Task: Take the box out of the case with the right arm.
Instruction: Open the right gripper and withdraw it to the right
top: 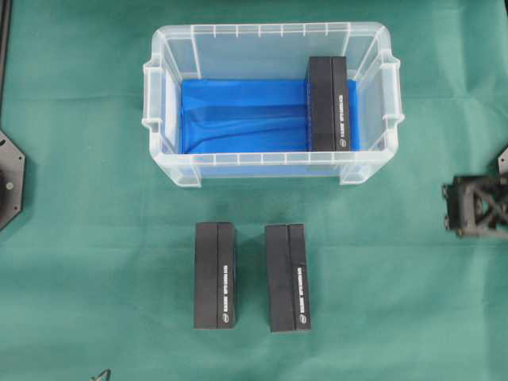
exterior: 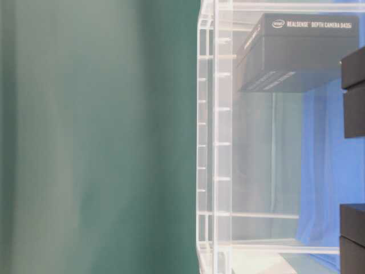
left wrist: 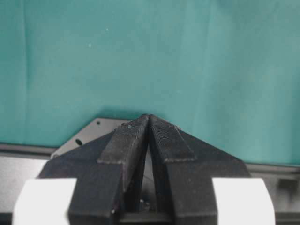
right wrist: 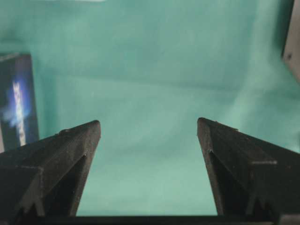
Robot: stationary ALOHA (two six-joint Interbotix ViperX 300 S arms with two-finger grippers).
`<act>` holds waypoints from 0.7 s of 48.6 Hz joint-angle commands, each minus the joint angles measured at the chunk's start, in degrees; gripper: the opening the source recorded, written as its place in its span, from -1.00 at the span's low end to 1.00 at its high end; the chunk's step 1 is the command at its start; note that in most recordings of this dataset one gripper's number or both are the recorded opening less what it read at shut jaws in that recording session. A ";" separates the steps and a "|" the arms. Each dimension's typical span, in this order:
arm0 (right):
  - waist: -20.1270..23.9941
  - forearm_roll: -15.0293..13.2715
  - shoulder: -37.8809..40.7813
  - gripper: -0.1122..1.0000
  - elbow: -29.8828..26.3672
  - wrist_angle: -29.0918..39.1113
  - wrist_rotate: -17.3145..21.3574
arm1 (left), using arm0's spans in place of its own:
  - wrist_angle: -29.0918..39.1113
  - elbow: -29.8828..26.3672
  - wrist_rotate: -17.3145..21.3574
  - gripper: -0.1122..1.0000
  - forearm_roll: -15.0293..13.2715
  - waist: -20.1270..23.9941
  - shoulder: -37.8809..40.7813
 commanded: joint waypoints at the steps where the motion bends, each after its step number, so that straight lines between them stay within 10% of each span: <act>1: -4.22 -0.88 -1.93 0.71 0.09 -0.18 -3.87 | -0.18 -0.53 0.09 -0.76 0.18 -0.09 0.35; 22: -29.53 -0.18 -6.68 0.71 1.76 -2.81 -32.87 | -0.18 -0.62 0.00 -0.76 0.18 -0.09 0.44; 34: -35.86 1.41 -6.15 0.71 1.85 -4.48 -39.73 | -0.18 -0.53 0.00 -0.76 0.18 -0.09 0.53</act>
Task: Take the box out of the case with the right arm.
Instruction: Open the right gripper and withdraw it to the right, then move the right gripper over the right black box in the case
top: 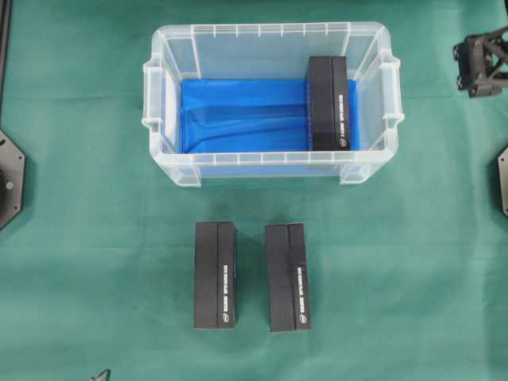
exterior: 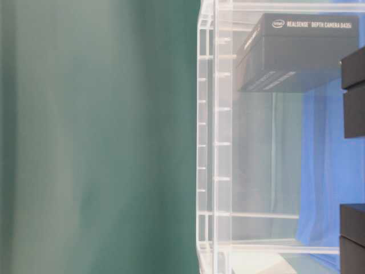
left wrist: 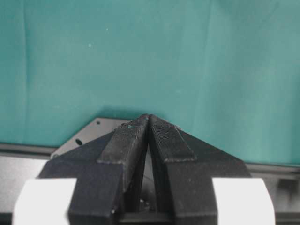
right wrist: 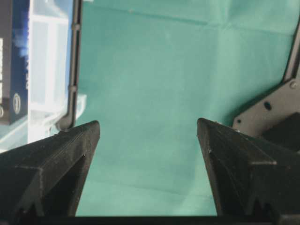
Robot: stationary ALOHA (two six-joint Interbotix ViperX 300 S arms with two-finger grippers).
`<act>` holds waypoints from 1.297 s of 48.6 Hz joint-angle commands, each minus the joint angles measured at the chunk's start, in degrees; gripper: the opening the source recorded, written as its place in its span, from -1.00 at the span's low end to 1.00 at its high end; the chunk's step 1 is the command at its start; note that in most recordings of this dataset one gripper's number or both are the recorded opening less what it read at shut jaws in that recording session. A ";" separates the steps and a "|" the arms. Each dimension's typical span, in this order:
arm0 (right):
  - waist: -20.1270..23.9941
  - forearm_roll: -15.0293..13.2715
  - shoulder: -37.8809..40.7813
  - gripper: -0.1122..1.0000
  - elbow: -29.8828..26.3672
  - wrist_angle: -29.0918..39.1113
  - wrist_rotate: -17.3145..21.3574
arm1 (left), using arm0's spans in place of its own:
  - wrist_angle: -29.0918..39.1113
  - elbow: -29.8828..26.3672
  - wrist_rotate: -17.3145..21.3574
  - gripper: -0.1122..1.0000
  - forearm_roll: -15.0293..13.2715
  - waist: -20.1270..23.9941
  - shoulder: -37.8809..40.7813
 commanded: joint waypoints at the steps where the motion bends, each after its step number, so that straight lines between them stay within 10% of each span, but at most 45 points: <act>1: -0.70 0.18 0.00 0.71 -0.53 -0.88 -0.44 | -0.26 -0.62 0.09 -0.76 0.18 -0.09 0.35; 33: -0.70 1.76 3.43 0.71 -2.11 -7.56 -0.09 | -0.18 -0.62 0.09 -0.76 0.18 -0.09 0.35; 63: 1.93 3.60 25.31 0.68 -20.83 -12.13 -1.67 | -0.18 -0.53 0.26 -0.76 0.18 -0.09 0.35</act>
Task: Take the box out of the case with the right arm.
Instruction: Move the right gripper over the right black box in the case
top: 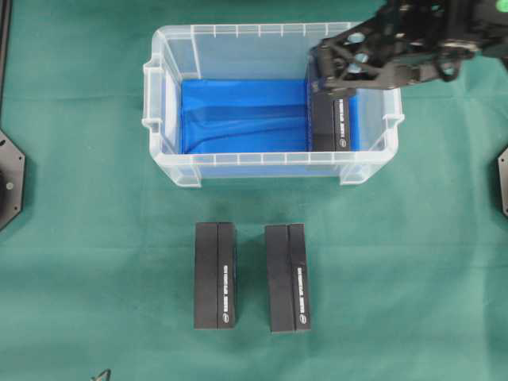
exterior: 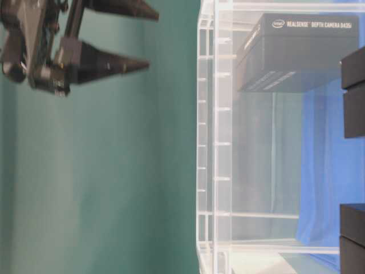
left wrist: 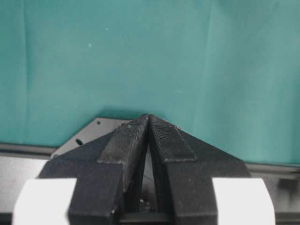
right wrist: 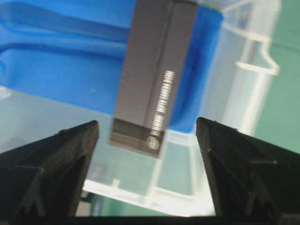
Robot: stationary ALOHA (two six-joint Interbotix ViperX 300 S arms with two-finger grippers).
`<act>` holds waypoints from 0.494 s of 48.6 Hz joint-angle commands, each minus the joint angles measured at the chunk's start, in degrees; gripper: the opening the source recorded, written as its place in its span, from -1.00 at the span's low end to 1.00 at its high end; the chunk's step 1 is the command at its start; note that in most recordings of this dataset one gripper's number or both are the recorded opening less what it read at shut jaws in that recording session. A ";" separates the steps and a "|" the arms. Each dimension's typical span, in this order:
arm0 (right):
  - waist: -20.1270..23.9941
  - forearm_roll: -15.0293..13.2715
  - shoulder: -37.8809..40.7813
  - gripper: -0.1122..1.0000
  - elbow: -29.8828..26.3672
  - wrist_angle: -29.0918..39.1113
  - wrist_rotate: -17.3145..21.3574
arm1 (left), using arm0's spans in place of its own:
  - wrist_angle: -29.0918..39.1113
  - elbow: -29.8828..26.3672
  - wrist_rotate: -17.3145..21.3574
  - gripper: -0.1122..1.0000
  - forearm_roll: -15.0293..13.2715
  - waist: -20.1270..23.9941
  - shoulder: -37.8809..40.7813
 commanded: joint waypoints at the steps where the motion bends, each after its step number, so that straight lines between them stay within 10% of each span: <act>1: 0.18 0.70 0.44 0.68 -2.55 -0.18 -0.26 | -0.18 -0.53 0.09 -0.76 0.18 -0.09 0.26; 24: 0.18 1.41 1.32 0.69 -2.55 0.44 -0.18 | -0.18 -0.53 0.09 -0.76 0.18 -0.09 0.35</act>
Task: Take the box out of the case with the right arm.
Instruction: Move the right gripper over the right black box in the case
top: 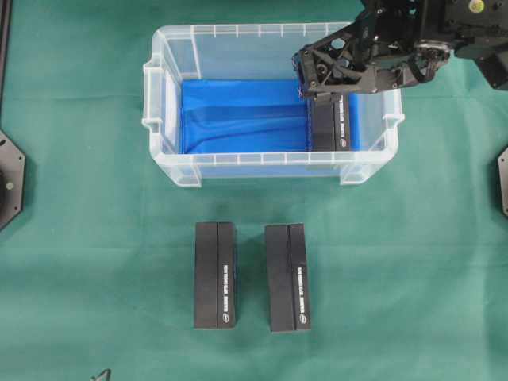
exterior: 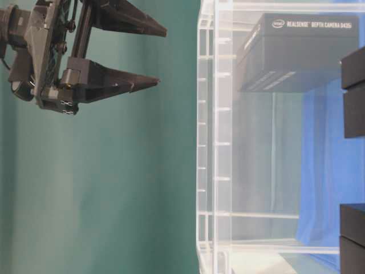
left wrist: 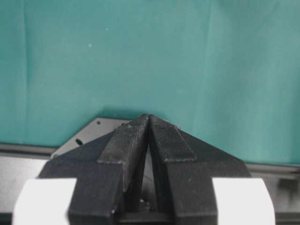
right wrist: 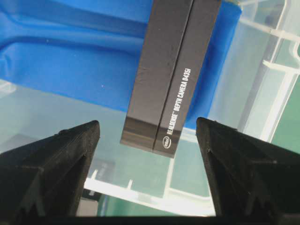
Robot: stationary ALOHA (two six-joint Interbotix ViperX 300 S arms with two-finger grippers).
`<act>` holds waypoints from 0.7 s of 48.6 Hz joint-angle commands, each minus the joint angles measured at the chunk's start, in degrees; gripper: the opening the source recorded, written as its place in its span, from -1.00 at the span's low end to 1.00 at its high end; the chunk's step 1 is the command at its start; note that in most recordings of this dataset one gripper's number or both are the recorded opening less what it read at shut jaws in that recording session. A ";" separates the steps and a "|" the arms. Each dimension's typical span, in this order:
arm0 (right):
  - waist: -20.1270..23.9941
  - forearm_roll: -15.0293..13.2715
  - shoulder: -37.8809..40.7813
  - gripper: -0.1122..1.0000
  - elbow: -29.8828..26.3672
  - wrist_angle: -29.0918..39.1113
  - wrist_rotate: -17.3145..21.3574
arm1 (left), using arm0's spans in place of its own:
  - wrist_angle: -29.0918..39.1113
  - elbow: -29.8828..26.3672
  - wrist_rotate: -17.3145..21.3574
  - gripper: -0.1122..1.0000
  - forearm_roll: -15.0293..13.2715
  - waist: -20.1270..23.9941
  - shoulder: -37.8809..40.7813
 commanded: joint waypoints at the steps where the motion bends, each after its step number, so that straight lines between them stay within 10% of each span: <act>1: 0.09 0.09 -0.70 0.69 -1.14 0.00 0.09 | -0.18 -0.62 0.09 -0.76 0.18 -0.18 0.44; 34: 0.09 0.09 -0.79 0.73 -1.05 -0.09 0.35 | -0.18 -0.62 -0.09 -0.76 0.18 -0.18 0.53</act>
